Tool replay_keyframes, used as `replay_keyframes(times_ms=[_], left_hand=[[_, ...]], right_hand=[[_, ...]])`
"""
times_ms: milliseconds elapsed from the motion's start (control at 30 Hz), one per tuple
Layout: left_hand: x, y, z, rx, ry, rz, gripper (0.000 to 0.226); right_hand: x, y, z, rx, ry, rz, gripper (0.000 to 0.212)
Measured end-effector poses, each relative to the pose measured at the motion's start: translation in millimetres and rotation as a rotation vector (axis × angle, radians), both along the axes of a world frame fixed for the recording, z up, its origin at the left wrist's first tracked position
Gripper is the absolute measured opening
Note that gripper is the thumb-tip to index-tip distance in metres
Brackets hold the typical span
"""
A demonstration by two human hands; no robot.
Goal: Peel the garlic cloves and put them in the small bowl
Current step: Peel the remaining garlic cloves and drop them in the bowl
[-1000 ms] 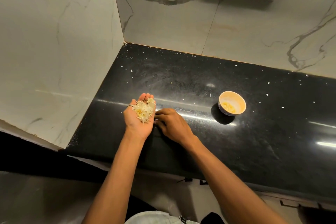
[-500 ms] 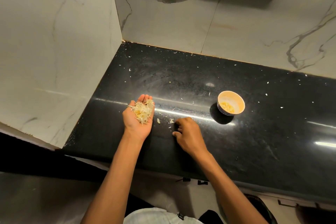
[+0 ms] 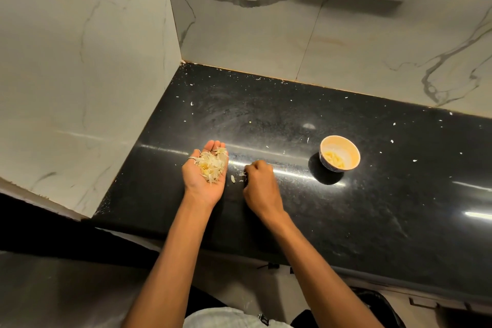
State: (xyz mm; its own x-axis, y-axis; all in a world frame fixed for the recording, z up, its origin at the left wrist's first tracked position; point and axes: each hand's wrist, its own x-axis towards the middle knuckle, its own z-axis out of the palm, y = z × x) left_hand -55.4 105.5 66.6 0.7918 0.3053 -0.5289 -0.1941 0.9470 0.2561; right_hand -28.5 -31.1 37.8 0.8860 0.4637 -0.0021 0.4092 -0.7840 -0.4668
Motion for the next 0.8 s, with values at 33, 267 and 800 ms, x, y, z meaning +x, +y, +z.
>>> replay_keyframes(times_ms=[33,267,800], left_hand=[[0.6,-0.3,0.0,0.001,-0.002,-0.001,0.046],[-4.3,4.8,2.3,0.022,0.005,0.013,0.046],[-9.5,6.4,7.3,0.013,0.026,0.017,0.048]], right_hand=[[-3.5,6.3,-1.3,0.008,0.003,0.045,0.013],[13.0,2.2,11.1,0.08,-0.033,0.252,0.041],[40.1,-40.6,8.9,-0.08,-0.13,0.673,0.039]])
